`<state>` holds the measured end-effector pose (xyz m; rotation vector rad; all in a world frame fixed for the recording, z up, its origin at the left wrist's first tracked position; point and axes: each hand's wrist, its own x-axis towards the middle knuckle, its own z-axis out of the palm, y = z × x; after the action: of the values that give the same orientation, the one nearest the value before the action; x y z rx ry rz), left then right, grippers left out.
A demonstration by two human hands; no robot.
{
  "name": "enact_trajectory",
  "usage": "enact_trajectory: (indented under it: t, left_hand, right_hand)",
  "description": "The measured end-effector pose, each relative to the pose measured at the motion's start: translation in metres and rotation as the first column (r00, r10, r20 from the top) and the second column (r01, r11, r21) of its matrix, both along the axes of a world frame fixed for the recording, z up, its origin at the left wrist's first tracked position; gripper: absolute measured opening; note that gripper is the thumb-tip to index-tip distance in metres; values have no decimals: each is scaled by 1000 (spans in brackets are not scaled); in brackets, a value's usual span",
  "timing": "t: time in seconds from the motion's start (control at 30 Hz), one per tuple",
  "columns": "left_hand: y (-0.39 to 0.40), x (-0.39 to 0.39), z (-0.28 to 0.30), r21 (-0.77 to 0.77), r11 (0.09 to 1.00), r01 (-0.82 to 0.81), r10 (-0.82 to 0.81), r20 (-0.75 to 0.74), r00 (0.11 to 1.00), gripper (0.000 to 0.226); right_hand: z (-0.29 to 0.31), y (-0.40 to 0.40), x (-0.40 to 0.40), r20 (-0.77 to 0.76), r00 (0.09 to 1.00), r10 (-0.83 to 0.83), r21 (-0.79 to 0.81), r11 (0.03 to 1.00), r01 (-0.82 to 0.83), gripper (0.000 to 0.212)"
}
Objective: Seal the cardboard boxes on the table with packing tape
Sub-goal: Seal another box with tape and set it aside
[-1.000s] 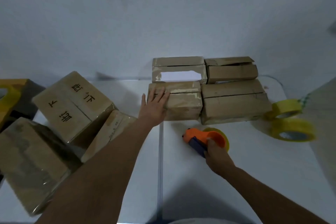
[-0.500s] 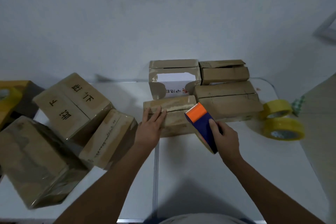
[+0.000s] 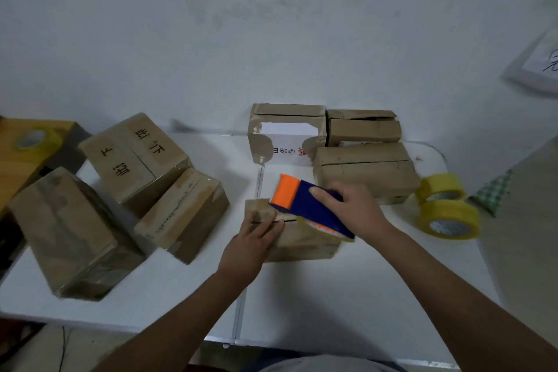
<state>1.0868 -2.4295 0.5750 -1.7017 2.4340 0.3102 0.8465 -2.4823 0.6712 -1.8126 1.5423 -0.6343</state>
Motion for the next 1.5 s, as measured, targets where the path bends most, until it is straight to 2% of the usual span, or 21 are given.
enact_trajectory:
  t: [0.13, 0.2, 0.3, 0.43, 0.5, 0.53, 0.57, 0.6, 0.63, 0.67, 0.7, 0.73, 0.77, 0.8, 0.87, 1.03, 1.17, 1.3, 1.5]
  left_hand:
    - [27, -8, -2, 0, 996, 92, -92, 3, 996, 78]
    - [34, -9, -2, -21, 995, 96, -97, -58, 994, 71]
    - [36, -8, 0, -10, 999, 42, -43, -219, 975, 65]
    - [33, -7, 10, 109, 994, 8, 28, -326, 945, 61]
    - [30, -8, 19, 141, 990, -1, 57, -394, 917, 50]
    - [29, -9, 26, 168, 985, -46, 122, -478, 870, 39]
    - [28, -10, 33, 226, 964, -141, 250, -584, 772, 31]
    - [28, -12, 40, 323, 910, -261, 415, -678, 607, 33]
    - [27, -15, 48, 451, 822, -348, 564, -729, 388, 34]
    - [26, -18, 54, 583, 727, -362, 665, -730, 160, 31]
    - [23, -22, 58, 702, 640, -313, 732, -681, -31, 27]
    - [20, -24, 60, 789, 566, -240, 780, -607, -156, 27]
    - [17, -25, 62, 844, 504, -184, 814, -536, -224, 30]
    - [16, -25, 64, 873, 463, -152, 835, -487, -255, 33]
    - [15, -23, 65, 889, 438, -134, 849, -458, -262, 36]
    - [17, -19, 70, 856, 504, -113, 821, -516, -244, 23]
    - [17, -23, 72, 860, 494, -131, 818, -510, -265, 27]
    - [18, -27, 71, 827, 514, -227, 793, -559, -240, 27]
    - [19, -37, 75, 723, 582, -372, 726, -669, -163, 25]
  right_hand:
    - [-5, 6, 4, -61, 993, 105, 6, 994, -105, 54]
    - [-11, 12, 4, -108, 984, 141, 9, 990, -141, 55]
    - [-21, 22, 0, -161, 972, 170, -1, 985, -172, 58]
    - [-25, 23, -2, -226, 959, 172, -54, 981, -189, 55]
    - [-26, 23, -2, -262, 949, 176, -74, 977, -201, 55]
    - [-26, 23, -1, -273, 946, 176, -80, 976, -205, 54]
    - [-27, 24, -1, -276, 945, 177, -81, 975, -206, 53]
    - [-27, 24, -2, -273, 946, 176, -80, 976, -204, 52]
    - [-27, 25, -2, -266, 948, 174, -76, 977, -200, 51]
    - [-27, 25, -3, -257, 951, 172, -73, 978, -197, 51]
    - [-27, 25, -3, -247, 954, 169, -73, 979, -193, 53]
    - [-27, 25, -4, -239, 957, 167, -77, 979, -190, 56]
    - [-26, 25, -4, -234, 958, 166, -78, 979, -189, 59]
    - [-26, 25, -4, -231, 959, 166, -75, 979, -187, 63]
    - [-26, 26, -6, -226, 960, 168, -64, 980, -186, 64]
    - [-24, 27, -3, -214, 962, 171, -58, 981, -187, 64]
    - [-22, 25, -4, -206, 961, 185, -47, 979, -199, 63]
    - [-20, 24, -4, -226, 956, 185, -46, 979, -200, 70]
    - [-15, 26, -4, -141, 972, 190, -20, 981, -195, 66]
